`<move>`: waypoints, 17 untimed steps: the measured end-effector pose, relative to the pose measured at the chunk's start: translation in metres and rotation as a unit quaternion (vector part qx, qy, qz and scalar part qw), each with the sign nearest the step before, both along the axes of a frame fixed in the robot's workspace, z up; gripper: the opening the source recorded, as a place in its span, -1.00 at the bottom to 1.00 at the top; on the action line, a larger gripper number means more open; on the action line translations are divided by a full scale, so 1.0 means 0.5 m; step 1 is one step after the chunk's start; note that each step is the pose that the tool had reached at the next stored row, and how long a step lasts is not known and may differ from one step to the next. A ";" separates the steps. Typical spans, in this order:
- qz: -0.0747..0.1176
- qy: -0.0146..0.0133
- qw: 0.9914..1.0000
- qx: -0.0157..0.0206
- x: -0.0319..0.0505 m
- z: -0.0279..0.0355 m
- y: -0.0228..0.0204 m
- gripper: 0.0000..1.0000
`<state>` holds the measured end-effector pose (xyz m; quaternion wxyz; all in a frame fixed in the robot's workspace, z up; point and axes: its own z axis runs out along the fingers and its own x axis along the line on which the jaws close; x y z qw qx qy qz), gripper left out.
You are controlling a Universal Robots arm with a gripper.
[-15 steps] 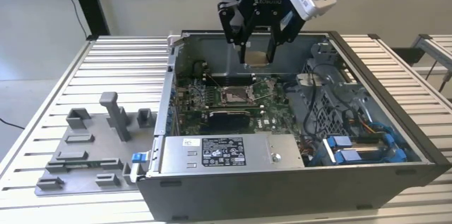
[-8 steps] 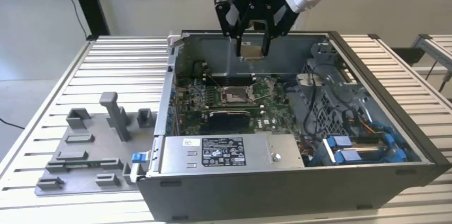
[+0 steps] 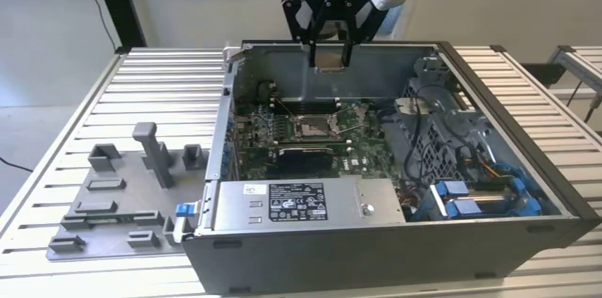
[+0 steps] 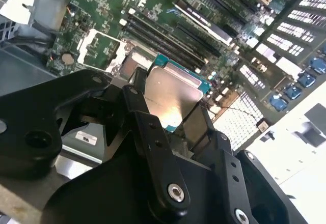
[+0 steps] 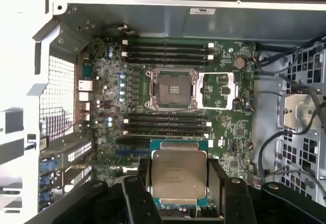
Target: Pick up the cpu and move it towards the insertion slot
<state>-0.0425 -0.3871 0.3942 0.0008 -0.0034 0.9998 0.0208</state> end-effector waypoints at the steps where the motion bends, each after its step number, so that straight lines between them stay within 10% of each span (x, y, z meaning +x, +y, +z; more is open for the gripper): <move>1: 0.000 0.000 1.000 0.000 0.000 -0.002 0.0062 -1.00; 17: 0.000 0.000 1.000 0.000 -0.011 -0.025 0.1132 -1.00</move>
